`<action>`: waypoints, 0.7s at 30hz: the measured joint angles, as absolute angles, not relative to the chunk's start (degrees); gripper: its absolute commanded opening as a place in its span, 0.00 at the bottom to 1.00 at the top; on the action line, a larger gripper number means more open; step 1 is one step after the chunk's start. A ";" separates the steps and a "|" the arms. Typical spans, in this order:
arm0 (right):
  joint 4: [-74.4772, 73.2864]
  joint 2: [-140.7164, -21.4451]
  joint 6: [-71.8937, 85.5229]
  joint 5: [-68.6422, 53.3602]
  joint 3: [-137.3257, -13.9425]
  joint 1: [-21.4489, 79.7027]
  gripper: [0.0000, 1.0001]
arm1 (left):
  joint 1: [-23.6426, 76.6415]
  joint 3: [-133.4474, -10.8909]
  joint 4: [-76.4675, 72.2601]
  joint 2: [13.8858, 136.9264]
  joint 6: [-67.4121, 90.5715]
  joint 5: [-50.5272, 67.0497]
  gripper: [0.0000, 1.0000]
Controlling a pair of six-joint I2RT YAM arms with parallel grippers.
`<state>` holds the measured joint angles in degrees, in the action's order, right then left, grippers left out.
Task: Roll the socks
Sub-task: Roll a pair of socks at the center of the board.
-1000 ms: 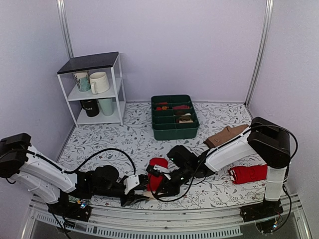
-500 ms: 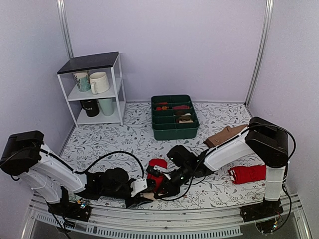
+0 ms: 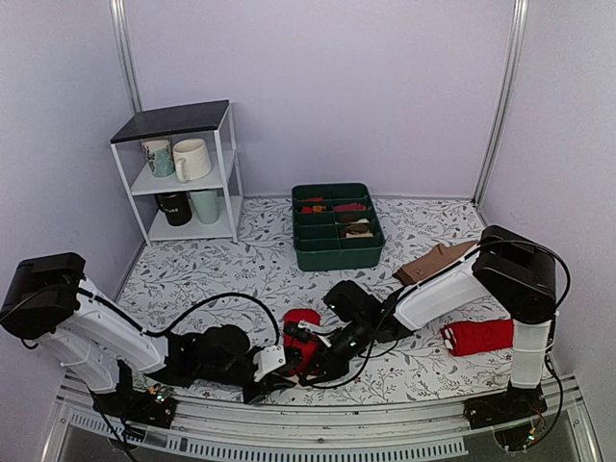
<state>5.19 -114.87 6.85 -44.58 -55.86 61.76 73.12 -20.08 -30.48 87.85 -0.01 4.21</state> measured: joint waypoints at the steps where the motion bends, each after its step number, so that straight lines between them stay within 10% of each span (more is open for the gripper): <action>1: 5.10 -114.52 6.79 -44.25 -55.81 61.76 0.27 | 73.12 -20.36 -30.24 87.99 0.21 4.34 0.00; 21: 25.02 -87.13 -3.88 -15.22 -27.79 68.60 0.44 | 64.69 -29.15 -21.17 93.86 13.78 23.53 0.00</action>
